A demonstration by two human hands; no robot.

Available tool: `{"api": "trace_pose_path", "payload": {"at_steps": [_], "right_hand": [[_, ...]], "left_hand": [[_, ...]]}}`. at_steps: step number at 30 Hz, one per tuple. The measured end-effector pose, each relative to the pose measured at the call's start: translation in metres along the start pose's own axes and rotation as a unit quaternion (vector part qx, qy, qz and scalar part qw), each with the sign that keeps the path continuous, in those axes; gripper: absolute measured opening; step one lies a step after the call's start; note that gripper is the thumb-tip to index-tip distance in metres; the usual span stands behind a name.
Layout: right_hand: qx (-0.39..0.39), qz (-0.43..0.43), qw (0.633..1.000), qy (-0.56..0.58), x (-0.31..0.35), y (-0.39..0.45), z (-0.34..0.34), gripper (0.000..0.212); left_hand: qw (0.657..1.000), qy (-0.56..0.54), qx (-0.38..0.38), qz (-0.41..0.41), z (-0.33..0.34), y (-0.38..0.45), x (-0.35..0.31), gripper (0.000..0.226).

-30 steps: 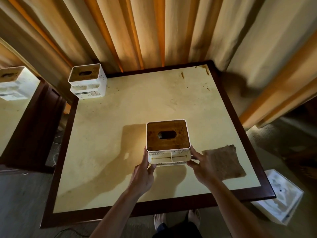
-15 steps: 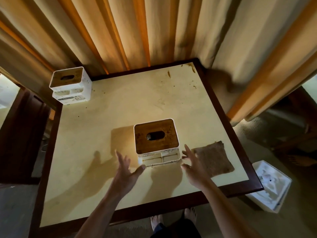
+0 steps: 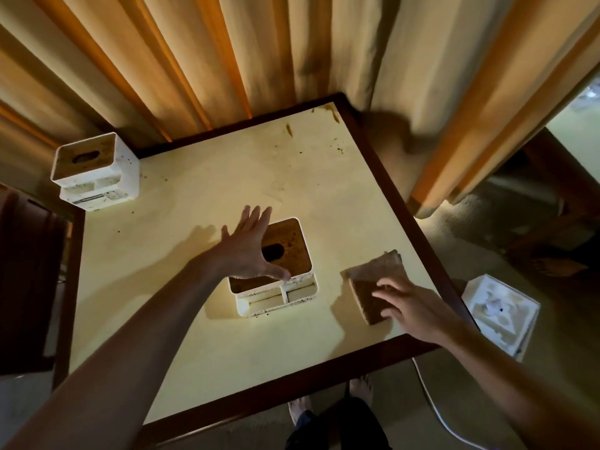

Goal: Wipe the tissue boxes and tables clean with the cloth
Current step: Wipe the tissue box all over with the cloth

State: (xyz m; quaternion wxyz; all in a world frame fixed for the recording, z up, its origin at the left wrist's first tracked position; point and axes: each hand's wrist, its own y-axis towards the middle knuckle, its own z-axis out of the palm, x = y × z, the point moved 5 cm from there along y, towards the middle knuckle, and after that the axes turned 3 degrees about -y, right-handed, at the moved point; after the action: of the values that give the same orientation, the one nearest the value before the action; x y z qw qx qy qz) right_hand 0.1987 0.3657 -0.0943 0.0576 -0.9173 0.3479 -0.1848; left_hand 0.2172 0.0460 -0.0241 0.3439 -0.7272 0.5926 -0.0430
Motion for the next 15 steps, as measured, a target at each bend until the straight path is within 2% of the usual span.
{"api": "trace_pose_path", "payload": {"at_steps": [2,4,10,12,15], "right_hand": [[0.061,-0.043,0.997,-0.033,-0.001,0.004,0.004,0.053],[0.084,-0.085,0.989,-0.085,0.0,0.008,0.005,0.053],[0.053,-0.176,0.971,-0.155,-0.002,0.016,0.01,0.036],[0.033,-0.163,0.976,-0.142,-0.004,0.019,0.01,0.027],[0.009,-0.054,0.998,0.002,-0.008,0.025,0.002,0.029]], "left_hand": [[0.998,0.042,0.038,-0.019,0.003,0.007,0.005,0.148],[0.996,0.061,0.062,-0.037,0.005,0.01,0.01,0.147],[0.995,0.057,0.068,-0.041,0.011,0.012,0.021,0.146],[0.996,0.049,0.061,-0.033,0.011,0.013,0.026,0.148],[0.997,0.035,0.054,-0.03,0.012,0.015,0.031,0.149]]}}
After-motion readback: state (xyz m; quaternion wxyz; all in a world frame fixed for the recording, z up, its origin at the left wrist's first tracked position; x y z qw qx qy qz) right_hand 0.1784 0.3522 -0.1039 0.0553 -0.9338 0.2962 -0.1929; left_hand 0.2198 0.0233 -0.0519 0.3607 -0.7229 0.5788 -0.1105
